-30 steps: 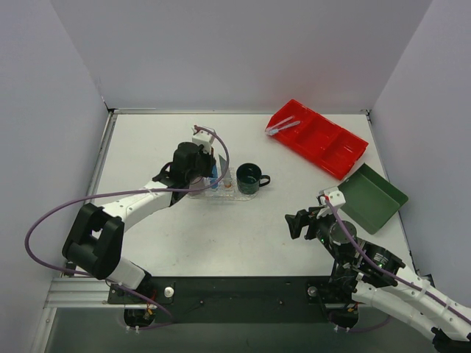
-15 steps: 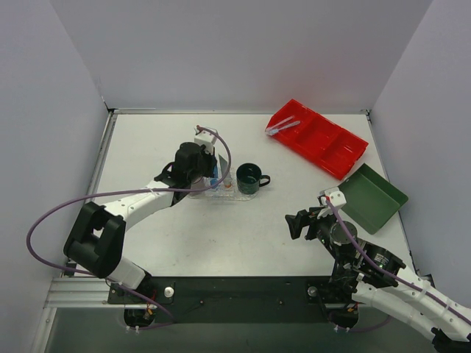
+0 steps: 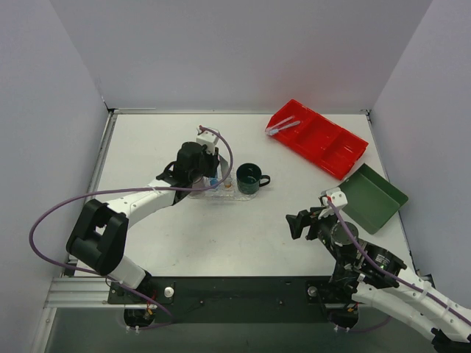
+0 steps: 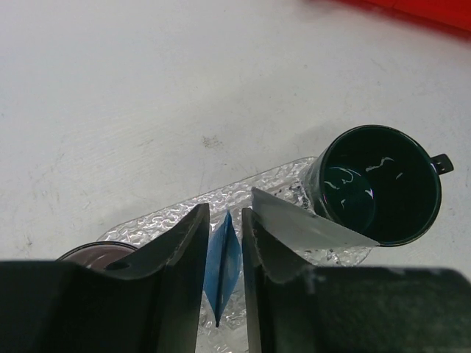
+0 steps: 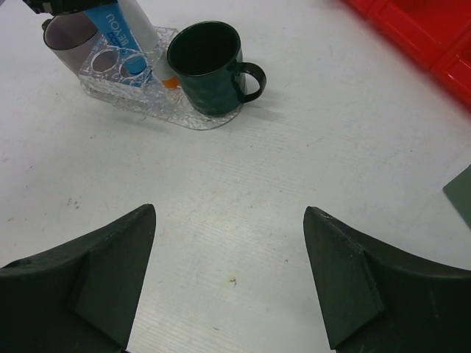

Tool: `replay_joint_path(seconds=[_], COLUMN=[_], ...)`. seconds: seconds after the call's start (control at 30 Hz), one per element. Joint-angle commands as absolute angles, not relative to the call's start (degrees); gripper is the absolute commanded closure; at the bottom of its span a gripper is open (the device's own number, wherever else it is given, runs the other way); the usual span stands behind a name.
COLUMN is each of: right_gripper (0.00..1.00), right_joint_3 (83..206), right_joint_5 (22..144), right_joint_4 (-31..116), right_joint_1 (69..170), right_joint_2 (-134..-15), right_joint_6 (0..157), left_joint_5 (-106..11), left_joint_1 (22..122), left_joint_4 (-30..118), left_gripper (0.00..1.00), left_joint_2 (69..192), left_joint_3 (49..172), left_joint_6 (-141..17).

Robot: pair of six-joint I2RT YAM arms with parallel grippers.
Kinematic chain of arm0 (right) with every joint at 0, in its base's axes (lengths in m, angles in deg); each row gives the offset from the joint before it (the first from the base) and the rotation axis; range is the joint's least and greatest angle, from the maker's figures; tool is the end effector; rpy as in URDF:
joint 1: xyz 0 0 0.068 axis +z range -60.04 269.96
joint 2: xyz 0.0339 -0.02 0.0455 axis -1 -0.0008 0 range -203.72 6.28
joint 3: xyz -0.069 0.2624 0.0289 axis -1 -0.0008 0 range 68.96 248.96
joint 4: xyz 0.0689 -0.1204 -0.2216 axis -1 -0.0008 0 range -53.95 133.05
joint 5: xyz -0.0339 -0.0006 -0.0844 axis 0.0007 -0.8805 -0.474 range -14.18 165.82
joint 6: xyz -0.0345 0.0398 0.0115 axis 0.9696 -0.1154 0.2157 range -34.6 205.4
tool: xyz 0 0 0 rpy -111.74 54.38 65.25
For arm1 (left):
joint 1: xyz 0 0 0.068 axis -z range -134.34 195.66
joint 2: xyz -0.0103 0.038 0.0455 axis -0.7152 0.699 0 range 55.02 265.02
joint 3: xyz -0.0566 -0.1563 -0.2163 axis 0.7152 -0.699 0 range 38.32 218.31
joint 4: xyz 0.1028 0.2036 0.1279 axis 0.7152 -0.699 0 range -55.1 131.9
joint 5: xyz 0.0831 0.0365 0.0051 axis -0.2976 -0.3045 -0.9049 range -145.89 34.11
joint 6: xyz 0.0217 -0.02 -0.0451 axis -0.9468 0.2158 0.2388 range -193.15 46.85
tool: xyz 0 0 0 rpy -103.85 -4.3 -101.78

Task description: Prepare toiletry sets of a toothbrush and toothpaste on the tray

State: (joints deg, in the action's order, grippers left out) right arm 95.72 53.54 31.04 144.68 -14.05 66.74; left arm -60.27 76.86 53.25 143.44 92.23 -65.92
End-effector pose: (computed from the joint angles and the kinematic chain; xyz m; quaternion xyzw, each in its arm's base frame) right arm 0.0777 0.0866 0.2819 -0.1016 0.7313 0.2791 0.6140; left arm 0.3002 -0.1786 0.2450 0.1527 0.8202 -0.1510 0.5302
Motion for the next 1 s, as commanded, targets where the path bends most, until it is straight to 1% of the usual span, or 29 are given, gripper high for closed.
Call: replay_joint_path(seconds=[0.0,0.03,0.17,0.57,0.73,0.9,0.97], right_gripper=[0.24,0.24,0.24,0.24,0.24,0.21,0.17], right_joint_3=[95.8,96.0,96.5,98.2,101.0,107.4,109.7], right_joint_5=[51.7,51.7,51.7,50.8,48.3,44.9,43.4], right_joint_4=[30.8,30.8,30.5,29.4,26.8,22.2,19.9], right_joint_1=[144.4,144.4,144.4,144.4,144.4,144.4,144.4], right_joint_2=[-13.2,-13.2,-13.3,-13.3,-13.1,-14.7,-15.8], right_joint_6=[66.1,66.1,66.1,66.1,66.5,67.5,68.5], left_joint_5=[-60.6,-60.6,-60.2,-61.9,-62.0,-61.0,-60.1], left_joint_1=[77.2,77.2,77.3,77.6,77.6,77.5,77.5], left_joint_4=[54.0,54.0,53.7,51.6,51.1,46.7,45.2], left_gripper=[0.63,0.59,0.53,0.46,0.37,0.33,0.3], left_joint_2=[143.3,143.1,142.3,136.1,131.2,125.1,123.1], left_joint_3=[94.7,94.7,94.8,93.2,91.7,91.6,91.6], left_joint_6=[-66.8,-66.7,-66.6,-67.0,-67.1,-66.7,-66.6])
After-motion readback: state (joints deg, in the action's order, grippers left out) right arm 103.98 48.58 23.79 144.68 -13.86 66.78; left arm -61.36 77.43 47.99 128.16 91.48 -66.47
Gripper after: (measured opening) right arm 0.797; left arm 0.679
